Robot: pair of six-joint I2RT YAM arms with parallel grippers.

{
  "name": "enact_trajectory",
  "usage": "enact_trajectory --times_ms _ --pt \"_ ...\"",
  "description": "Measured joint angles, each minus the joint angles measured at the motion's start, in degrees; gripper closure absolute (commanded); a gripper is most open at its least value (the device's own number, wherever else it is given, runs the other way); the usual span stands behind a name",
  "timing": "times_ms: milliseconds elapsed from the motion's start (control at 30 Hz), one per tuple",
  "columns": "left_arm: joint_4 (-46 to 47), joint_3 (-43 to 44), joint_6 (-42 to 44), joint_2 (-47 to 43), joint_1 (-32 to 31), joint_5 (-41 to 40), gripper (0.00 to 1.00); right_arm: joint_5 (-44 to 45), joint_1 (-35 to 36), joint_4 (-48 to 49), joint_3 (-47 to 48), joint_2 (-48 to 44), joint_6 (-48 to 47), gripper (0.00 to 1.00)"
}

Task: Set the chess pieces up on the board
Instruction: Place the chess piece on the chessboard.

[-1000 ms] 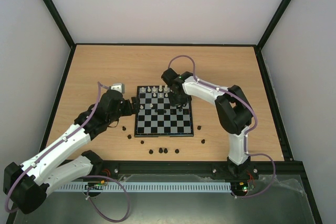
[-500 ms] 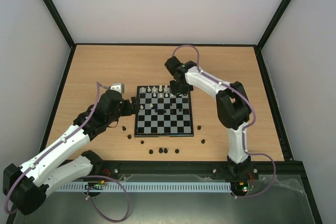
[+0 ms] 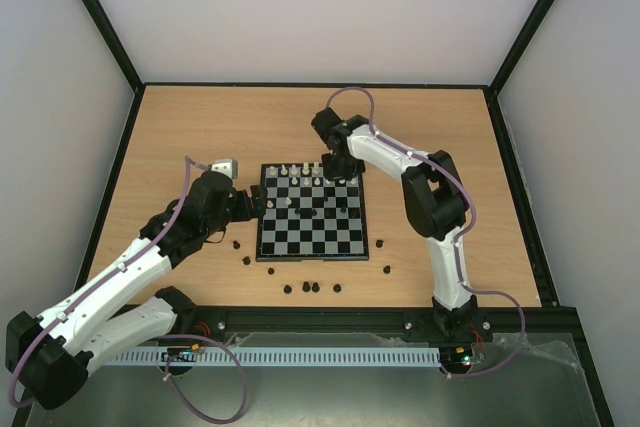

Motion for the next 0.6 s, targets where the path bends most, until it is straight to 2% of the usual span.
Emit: enact_trajectory --times_ms 600 --pt "0.02 0.00 0.24 0.00 0.33 0.02 0.00 -0.07 0.00 -0.52 1.86 2.19 -0.02 0.97"
